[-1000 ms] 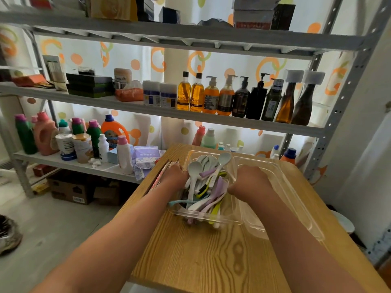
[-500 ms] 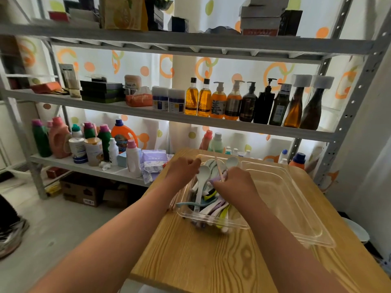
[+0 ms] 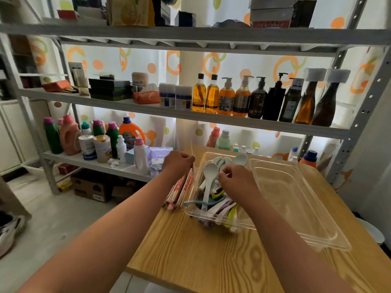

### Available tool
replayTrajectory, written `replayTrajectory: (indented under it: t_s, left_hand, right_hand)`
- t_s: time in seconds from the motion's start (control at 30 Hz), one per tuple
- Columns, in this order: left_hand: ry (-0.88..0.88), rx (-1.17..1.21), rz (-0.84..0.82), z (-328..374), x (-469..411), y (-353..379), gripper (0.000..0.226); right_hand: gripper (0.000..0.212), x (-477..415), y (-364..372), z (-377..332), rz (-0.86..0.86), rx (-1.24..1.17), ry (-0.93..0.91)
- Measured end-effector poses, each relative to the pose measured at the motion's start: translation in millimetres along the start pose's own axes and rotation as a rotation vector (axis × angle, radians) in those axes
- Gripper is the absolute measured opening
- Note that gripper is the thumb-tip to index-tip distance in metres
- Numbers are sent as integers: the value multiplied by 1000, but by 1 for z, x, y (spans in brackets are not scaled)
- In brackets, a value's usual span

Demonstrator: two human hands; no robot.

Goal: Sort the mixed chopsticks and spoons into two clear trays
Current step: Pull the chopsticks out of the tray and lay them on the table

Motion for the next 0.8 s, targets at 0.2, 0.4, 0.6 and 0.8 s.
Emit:
replayTrajectory:
  t_s: [0.2, 0.4, 0.6, 0.8]
  left_hand:
    - [-81, -327, 17, -49, -18, 3, 33]
    - [-125, -507, -25, -76, -25, 12, 29]
    - [-111, -517, -32, -76, -25, 17, 31]
    - [-27, -408, 31, -46, -13, 16, 39]
  right_hand:
    - [16, 1, -16, 37, -54, 219, 136]
    - [26, 7, 3, 56, -262, 414, 188]
    - [29, 12, 26, 61, -449, 722, 157]
    - [34, 15, 34, 66, -482, 810, 158]
Point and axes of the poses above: each hand's wrist, its own x-axis away from the middle knuckle, its own y-axis out of the palm, z = x × y, the point moved 10 cm from there along -x, towards the middle knuckle, and after that the axes turned 8 degrees about -y, right-handed, at the moved point
